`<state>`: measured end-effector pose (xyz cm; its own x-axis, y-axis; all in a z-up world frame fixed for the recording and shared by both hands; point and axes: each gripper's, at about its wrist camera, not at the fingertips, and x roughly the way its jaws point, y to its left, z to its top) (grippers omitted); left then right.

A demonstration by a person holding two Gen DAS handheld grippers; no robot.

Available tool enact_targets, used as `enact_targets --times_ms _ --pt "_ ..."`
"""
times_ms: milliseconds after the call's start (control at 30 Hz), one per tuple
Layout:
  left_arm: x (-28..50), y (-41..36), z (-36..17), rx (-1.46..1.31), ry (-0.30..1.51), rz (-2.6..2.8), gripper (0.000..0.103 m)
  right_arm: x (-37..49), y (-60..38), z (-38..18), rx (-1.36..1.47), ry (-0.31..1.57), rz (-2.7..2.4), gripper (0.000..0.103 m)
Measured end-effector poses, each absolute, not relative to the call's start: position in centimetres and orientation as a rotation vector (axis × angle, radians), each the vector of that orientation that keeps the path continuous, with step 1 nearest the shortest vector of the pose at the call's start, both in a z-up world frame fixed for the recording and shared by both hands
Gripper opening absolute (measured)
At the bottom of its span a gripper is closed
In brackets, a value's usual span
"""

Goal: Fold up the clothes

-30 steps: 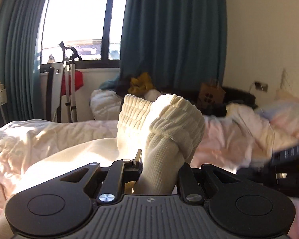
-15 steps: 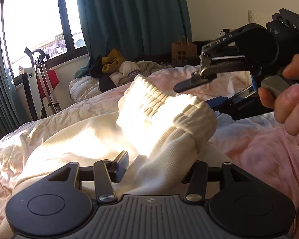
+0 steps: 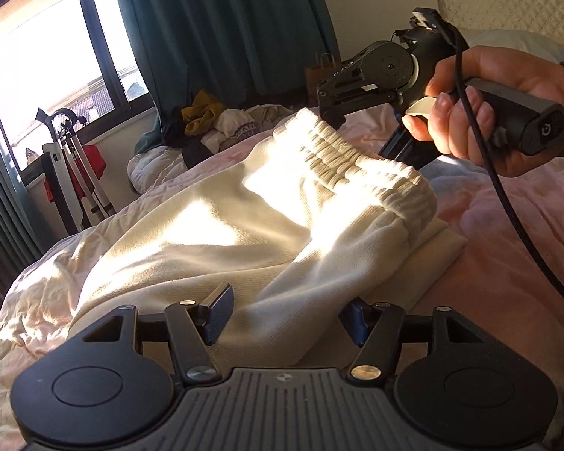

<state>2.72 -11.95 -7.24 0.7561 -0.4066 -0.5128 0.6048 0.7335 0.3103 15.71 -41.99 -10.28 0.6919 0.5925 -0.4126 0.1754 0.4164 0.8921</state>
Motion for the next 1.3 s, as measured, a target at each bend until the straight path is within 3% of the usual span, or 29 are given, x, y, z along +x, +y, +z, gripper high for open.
enact_targets --times_ms 133,200,267,333,367,467,767,1033,1233,1300 --pt "3.1 -11.1 -8.6 0.434 0.427 -0.580 0.064 18.2 -40.7 -11.1 1.096 0.810 0.338 0.050" --pt "3.3 -10.9 -8.8 0.417 0.416 -0.578 0.059 18.8 -40.0 -11.2 1.078 0.789 0.344 0.049" --pt "3.6 -10.6 -8.8 0.391 0.411 -0.590 0.044 19.1 -39.5 -11.0 1.060 0.764 0.343 0.043" --pt "3.0 -10.7 -8.5 0.359 0.407 -0.613 0.028 19.3 -39.5 -10.6 1.043 0.749 0.327 0.026" --pt "2.5 -11.0 -8.4 0.348 0.402 -0.624 0.013 19.4 -39.6 -10.4 1.037 0.742 0.320 0.025" --pt "1.9 -11.4 -7.4 0.293 0.372 -0.634 0.008 19.5 -39.9 -9.3 1.026 0.709 0.301 0.021" --pt "3.3 -15.5 -6.0 0.251 0.363 -0.699 0.008 21.1 -42.8 -4.3 0.943 0.574 0.356 0.019" --pt "4.8 -15.1 -8.6 0.248 0.444 -0.755 0.011 21.7 -45.5 -12.2 1.032 0.711 0.244 0.020" --pt "4.7 -12.6 -7.5 0.155 0.452 -0.723 0.026 21.4 -45.1 -11.5 1.016 0.698 0.254 0.024" --pt "4.7 -11.8 -7.2 0.124 0.455 -0.712 0.046 20.9 -45.2 -11.0 1.016 0.699 0.241 0.028"
